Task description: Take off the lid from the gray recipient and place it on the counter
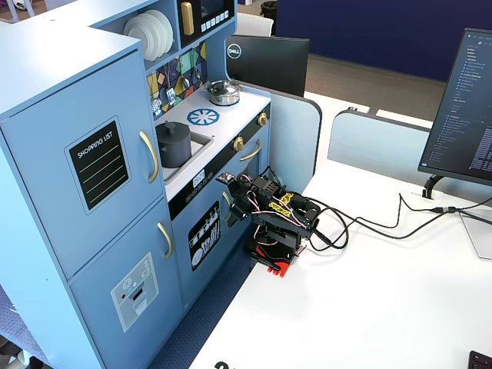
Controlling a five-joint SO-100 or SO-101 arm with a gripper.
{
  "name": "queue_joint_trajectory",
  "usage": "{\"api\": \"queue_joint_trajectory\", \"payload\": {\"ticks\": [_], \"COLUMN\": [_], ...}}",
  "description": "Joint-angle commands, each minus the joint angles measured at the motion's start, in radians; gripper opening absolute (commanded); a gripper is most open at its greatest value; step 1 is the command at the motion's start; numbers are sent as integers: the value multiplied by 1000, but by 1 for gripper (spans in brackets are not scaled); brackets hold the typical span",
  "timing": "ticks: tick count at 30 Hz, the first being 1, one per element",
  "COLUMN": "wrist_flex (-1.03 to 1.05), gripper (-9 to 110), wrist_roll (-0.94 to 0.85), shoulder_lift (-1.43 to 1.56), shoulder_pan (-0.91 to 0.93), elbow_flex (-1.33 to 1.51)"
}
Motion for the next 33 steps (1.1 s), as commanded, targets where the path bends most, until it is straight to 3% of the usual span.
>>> {"api": "queue_joint_trajectory", "payload": {"ticks": [1,13,16,26,33], "wrist_flex": [172,115,46,-331,-675], "gripper": [0,0,0,0,20], "wrist_roll": [-3,57,103,-34,-18], "shoulder_lift": [-6,-6,-23,-222,-307], "shoulder_pan": [127,112,81,57,69], "elbow_flex": [20,-5,-146,-769,-831]}}
